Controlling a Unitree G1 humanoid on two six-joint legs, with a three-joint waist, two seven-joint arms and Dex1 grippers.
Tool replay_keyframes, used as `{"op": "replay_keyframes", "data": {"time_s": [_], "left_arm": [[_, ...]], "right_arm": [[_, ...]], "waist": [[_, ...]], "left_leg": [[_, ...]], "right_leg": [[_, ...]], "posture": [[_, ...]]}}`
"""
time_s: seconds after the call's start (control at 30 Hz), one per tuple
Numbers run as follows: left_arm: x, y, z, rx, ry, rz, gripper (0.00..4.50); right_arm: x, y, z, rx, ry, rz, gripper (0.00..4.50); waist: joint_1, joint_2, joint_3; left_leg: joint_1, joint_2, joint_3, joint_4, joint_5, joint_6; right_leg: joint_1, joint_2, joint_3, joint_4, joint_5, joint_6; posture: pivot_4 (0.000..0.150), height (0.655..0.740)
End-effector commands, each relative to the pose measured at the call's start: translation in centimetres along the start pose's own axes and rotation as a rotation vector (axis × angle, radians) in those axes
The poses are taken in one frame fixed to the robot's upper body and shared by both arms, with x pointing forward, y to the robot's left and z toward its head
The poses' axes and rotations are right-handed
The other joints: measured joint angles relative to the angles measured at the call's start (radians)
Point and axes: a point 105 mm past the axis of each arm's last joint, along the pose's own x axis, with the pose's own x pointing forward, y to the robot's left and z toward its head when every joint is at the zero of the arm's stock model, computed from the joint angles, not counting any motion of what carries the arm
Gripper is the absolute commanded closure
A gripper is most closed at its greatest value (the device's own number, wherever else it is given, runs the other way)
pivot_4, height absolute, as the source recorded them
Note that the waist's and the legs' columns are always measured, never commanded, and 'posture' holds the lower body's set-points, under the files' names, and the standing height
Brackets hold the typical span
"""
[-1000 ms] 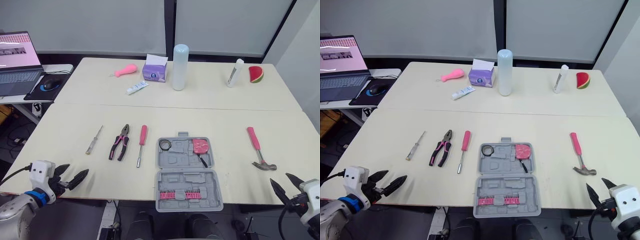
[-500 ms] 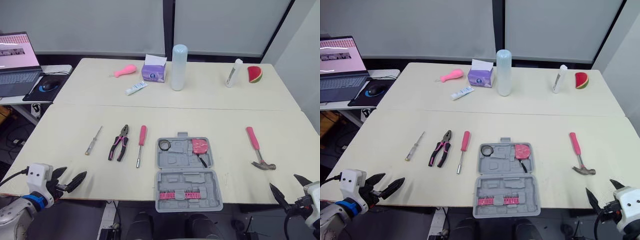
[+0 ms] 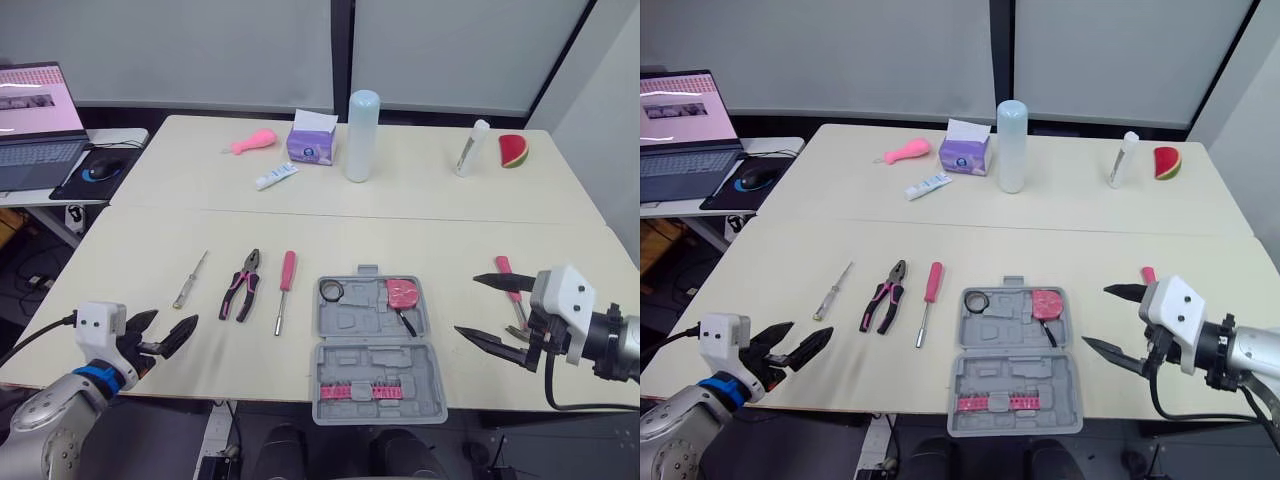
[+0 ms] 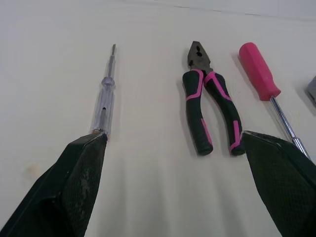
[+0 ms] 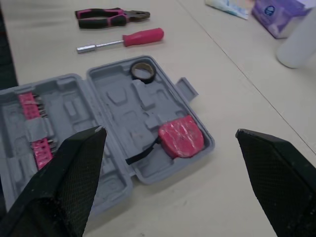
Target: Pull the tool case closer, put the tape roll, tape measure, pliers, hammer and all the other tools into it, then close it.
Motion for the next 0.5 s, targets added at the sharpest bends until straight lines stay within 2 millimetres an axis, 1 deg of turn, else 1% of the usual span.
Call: {"op": "replay_keyframes", "data": {"time_s": [0.03,0.1,0.2,0.4,0.5], "left_arm": [[1.0,-1.8,2.0,0.019,-0.039,-0.020,0.00],[2.3,-2.7,2.6,0.005,-0.037,-0.005,0.00],[4.4,-3.7,3.0,-0.004,0.000,0.018,0.00],[8.1,-4.3,2.9,0.004,0.105,0.077,0.00],[9.6,-4.6,2.7,0.007,0.146,0.092,0.00]], "right_arm": [[0.8,-0.1,1.1,0.002,-0.019,0.056,0.03],[1.4,0.4,1.7,0.004,-0.028,0.099,0.03],[2.1,1.0,2.5,0.010,-0.049,0.125,0.03],[2.7,1.4,2.6,0.021,-0.049,0.136,0.03],[2.8,1.4,2.8,0.025,-0.058,0.138,0.03]], "waist": [[0.003,0.000,0.000],[0.007,0.000,0.000],[0.012,0.000,0.000],[0.019,0.000,0.000],[0.019,0.000,0.000]], "left_leg": [[0.000,0.000,-0.001,0.000,0.000,0.000],[-0.001,0.000,-0.001,0.000,0.000,0.000],[-0.004,0.000,-0.003,0.002,0.000,0.000],[-0.005,0.000,-0.003,0.003,0.000,0.000],[-0.005,0.000,-0.003,0.003,0.000,0.000]], "right_leg": [[0.000,0.000,0.000,0.000,0.000,0.000],[0.000,0.000,-0.001,0.000,0.000,0.000],[-0.001,0.000,-0.002,-0.001,0.000,0.000],[-0.001,0.000,-0.002,-0.001,0.000,0.000],[-0.001,0.000,-0.002,-0.001,0.000,0.000]], "posture": [[0.150,0.7002],[0.150,0.7002],[0.150,0.7002],[0.150,0.7002],[0.150,0.7002]]}}
